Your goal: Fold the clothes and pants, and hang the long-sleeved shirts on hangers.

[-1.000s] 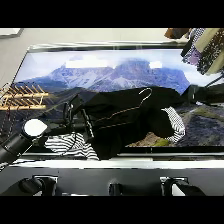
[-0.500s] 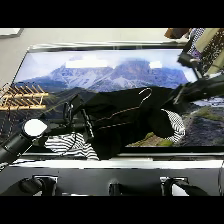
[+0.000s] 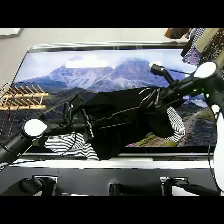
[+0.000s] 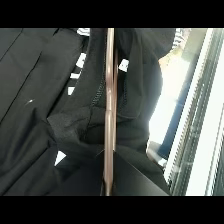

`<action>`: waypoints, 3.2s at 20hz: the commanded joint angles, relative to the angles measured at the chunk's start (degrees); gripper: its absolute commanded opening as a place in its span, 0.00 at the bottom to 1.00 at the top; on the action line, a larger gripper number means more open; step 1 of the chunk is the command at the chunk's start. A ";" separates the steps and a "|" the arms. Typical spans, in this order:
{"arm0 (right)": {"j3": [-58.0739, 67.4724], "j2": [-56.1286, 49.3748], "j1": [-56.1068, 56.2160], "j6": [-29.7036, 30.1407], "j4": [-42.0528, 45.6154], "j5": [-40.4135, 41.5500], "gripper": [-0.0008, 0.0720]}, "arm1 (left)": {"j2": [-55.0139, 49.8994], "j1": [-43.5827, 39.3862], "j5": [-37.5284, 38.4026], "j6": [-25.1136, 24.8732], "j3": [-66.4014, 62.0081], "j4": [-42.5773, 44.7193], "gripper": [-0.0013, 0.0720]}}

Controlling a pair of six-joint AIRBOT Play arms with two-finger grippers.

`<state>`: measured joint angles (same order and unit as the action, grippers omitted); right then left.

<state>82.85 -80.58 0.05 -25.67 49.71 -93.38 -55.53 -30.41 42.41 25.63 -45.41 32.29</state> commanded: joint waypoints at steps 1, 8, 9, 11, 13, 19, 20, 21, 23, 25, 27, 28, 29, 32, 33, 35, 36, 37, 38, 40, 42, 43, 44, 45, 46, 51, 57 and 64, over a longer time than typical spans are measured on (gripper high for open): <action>-0.02 -2.36 1.62 1.07 -2.12 0.02 0.63 | -0.04 -0.02 0.02 0.00 -0.02 0.02 0.06; 0.00 0.94 1.97 1.51 -0.74 -4.31 0.05 | -0.04 0.00 -0.13 0.15 -0.02 0.04 0.09; 0.00 2.25 1.97 1.49 1.27 -3.93 0.05 | -0.02 0.07 -0.74 0.20 -0.02 0.04 0.21; 0.00 5.27 1.92 1.44 6.84 -3.26 0.05 | 0.00 0.09 -4.35 3.65 -0.02 0.07 0.32; 0.00 7.93 1.92 0.28 9.77 -2.05 0.05 | 0.00 0.11 -9.14 8.90 -0.02 0.07 0.65; 0.00 12.92 1.92 -7.23 13.73 0.24 0.05 | 1.09 9.16 -11.02 45.83 -0.02 0.09 0.95; 0.00 13.55 1.92 -7.82 14.47 0.72 0.05 | 0.94 11.80 -8.11 51.08 -0.02 0.39 0.95; 0.00 14.19 1.92 -9.27 15.17 1.16 0.05 | 0.90 13.99 -4.85 53.48 -0.02 1.81 0.95; 0.00 15.17 1.92 -13.42 15.72 2.49 0.05 | 0.90 15.02 -0.55 60.37 -0.07 5.07 0.94; 0.00 15.45 1.92 -17.79 15.74 2.97 0.05 | 0.81 11.87 3.34 70.18 -1.70 11.02 0.91; 0.00 15.45 1.92 -21.77 15.76 3.37 0.05 | 0.74 4.46 4.94 82.55 -5.90 24.04 0.89; 0.00 15.43 1.92 -22.40 15.76 3.39 0.05 | 0.52 0.28 5.07 90.44 -8.41 31.91 0.89; 0.00 15.45 1.95 -22.38 15.74 3.41 0.05 | -0.07 -3.78 5.62 97.81 -11.06 38.91 0.89; 0.00 15.45 1.92 -22.36 15.76 3.80 0.05 | -3.82 -14.40 10.88 112.80 -18.97 51.52 0.89; 0.00 15.45 1.92 -22.36 15.74 4.00 0.05 | -5.29 -17.22 10.64 114.84 -20.87 52.50 0.89; 0.00 15.43 1.92 -22.38 15.74 3.98 0.05 | -8.39 -21.42 8.48 117.04 -24.17 52.85 0.89; 0.00 15.43 1.95 -22.38 15.72 3.98 0.05 | -10.19 -22.86 8.17 118.64 -25.64 53.48 0.89; 0.00 15.45 1.95 -22.38 15.72 3.96 0.05 | -12.24 -23.82 8.15 120.98 -27.06 54.34 0.89; 0.00 15.43 1.95 -22.38 15.72 3.93 0.05 | -14.32 -24.30 8.11 123.60 -28.37 54.62 0.89; 0.00 15.45 1.95 -22.38 15.69 3.93 0.05 | -18.84 -24.37 8.15 126.16 -31.47 54.55 0.81; 0.00 15.45 1.95 -22.38 15.67 3.93 0.05 | -22.80 -24.65 8.17 127.45 -35.06 54.53 0.81; 0.00 15.45 1.95 -22.40 15.67 3.91 0.05 | -24.52 -24.79 8.24 127.47 -36.72 54.49 0.81; 0.00 15.45 1.95 -22.38 15.65 3.93 0.05 | -25.97 -24.98 8.87 128.15 -38.03 54.49 0.81; 0.00 15.45 1.95 -22.38 15.67 3.96 0.05 | -27.15 -25.07 9.90 129.61 -39.01 54.45 0.81; 0.00 15.45 1.95 -22.38 15.65 3.93 0.05 | -28.00 -25.11 10.84 130.86 -39.52 54.21 0.81; 0.00 15.45 1.95 -22.38 15.65 3.96 0.05 | -29.14 -24.94 12.79 131.49 -39.54 53.68 0.81; 0.00 15.45 1.97 -22.40 15.47 3.93 0.05 | -33.24 -23.37 12.61 131.49 -39.54 53.68 0.81; 0.00 15.45 1.99 -22.40 15.43 3.67 0.05 | -36.06 -20.65 12.57 131.45 -39.54 53.18 0.52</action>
<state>82.85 -65.17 2.00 -47.94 65.19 -89.47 -90.63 -52.18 54.98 157.05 -84.90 85.76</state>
